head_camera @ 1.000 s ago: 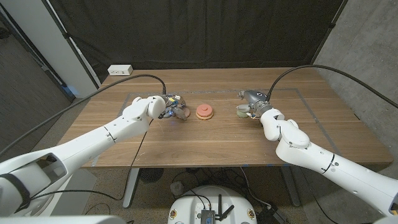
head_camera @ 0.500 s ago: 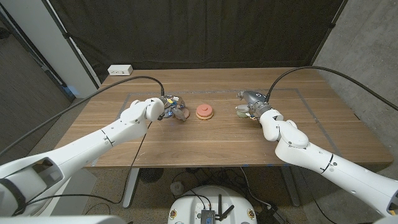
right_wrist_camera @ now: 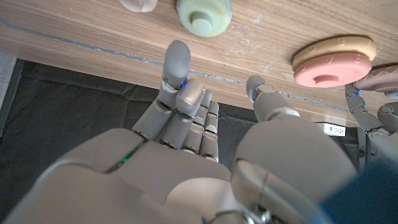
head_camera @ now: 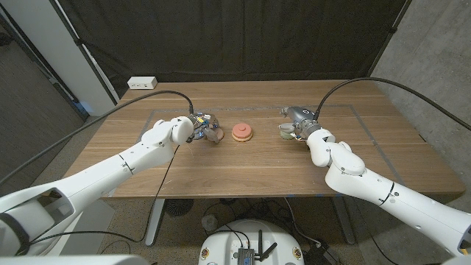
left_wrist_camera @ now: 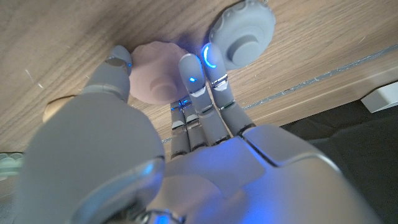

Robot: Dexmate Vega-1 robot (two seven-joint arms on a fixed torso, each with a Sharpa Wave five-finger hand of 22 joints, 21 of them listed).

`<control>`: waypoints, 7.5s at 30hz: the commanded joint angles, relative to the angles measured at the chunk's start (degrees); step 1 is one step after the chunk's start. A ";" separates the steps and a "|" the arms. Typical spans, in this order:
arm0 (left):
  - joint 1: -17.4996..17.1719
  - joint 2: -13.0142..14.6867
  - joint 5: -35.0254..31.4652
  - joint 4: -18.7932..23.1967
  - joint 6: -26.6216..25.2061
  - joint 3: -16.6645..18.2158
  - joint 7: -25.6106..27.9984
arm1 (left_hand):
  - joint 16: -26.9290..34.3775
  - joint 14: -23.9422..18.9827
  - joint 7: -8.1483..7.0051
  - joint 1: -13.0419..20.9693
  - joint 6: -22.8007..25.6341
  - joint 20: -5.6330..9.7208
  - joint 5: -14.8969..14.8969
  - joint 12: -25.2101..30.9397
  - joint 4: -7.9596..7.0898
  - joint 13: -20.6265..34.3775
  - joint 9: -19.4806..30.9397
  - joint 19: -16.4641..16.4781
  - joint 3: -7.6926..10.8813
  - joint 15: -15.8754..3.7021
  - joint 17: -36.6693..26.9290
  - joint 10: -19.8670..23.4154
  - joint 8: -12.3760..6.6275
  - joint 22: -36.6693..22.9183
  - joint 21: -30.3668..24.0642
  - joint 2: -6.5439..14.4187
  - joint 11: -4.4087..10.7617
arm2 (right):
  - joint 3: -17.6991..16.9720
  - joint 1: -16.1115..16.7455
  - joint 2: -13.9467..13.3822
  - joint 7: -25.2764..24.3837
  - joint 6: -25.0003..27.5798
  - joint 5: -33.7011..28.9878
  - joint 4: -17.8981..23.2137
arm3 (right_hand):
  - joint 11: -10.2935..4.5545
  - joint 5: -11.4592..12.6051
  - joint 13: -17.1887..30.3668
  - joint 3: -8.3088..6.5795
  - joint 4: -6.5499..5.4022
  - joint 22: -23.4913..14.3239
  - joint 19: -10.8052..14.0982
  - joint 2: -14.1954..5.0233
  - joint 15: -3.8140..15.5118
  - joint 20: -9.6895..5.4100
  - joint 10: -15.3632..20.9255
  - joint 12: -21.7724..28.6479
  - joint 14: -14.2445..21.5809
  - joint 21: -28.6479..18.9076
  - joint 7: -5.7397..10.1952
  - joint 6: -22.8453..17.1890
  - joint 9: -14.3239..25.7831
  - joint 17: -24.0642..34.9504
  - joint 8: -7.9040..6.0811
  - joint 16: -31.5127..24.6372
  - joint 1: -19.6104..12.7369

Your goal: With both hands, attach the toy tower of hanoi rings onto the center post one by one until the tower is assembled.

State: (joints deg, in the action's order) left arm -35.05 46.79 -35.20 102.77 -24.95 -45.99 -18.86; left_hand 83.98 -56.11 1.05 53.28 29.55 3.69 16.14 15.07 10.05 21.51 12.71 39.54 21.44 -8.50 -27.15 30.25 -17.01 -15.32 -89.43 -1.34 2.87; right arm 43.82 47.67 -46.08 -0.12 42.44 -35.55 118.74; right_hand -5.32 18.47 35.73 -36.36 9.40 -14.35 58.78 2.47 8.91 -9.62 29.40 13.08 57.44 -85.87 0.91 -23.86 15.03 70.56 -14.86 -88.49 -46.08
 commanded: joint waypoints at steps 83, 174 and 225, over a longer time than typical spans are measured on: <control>8.18 -2.17 0.83 4.29 5.14 0.63 -7.83 | -0.18 0.22 -0.35 0.09 1.65 8.18 2.04 -1.79 -0.60 4.89 0.86 -0.15 -0.04 -4.08 -0.07 5.50 0.22 -0.57 0.44 -0.45 3.98 | -2.07 0.31 -1.39 -2.26 0.68 4.71 0.29 | 0.18 0.64 0.59 -0.41 0.01 0.26 -0.15 -0.92 3.49 -3.01 1.32 -0.46 0.06 -0.97 -0.60 -0.94 0.29 0.21 0.15 -0.24 0.48; 13.80 -9.80 1.45 -8.83 11.62 -6.76 -9.91 | -0.03 -0.20 -0.81 -0.38 2.34 8.20 2.45 -2.53 -0.70 6.43 1.10 0.03 -0.21 -4.08 -0.26 6.45 0.89 -0.97 0.28 0.05 4.50 | -1.65 -0.14 -2.97 -3.75 2.69 7.61 0.93 | 0.27 0.68 0.98 -0.68 -0.03 0.58 -0.04 -1.47 3.48 -3.00 1.79 -0.66 0.45 -1.21 -0.77 -1.52 0.47 0.19 0.35 -0.28 0.56; 13.94 -9.11 -1.75 -6.02 8.08 -8.13 -13.23 | -1.70 3.58 -0.24 -4.80 -7.88 8.01 1.92 -4.81 -1.54 7.88 1.04 -3.36 -2.32 -4.02 -0.19 -5.44 5.46 0.47 1.67 -2.11 2.07 | -2.49 0.55 -3.33 -4.18 2.57 7.88 1.82 | 0.21 0.71 1.15 -0.73 -0.07 0.59 0.05 -1.59 3.48 -3.00 2.03 -0.74 0.48 -1.40 -0.77 -1.67 0.51 0.20 0.53 -0.22 0.99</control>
State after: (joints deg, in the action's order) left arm -20.94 37.22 -35.88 95.30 -15.59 -54.22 -31.21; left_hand 82.42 -52.99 0.63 48.56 22.37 3.54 18.17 10.35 8.62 29.22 13.67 36.59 19.35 -7.65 -27.21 25.75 -11.79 -14.89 -88.09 -2.72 5.24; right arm 41.77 47.95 -49.45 -4.03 44.82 -27.80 120.25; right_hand -5.22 18.85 36.78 -36.83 9.41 -13.58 58.58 0.88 8.91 -9.41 30.92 12.64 57.44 -86.76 0.09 -25.08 15.29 70.70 -14.40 -88.49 -45.40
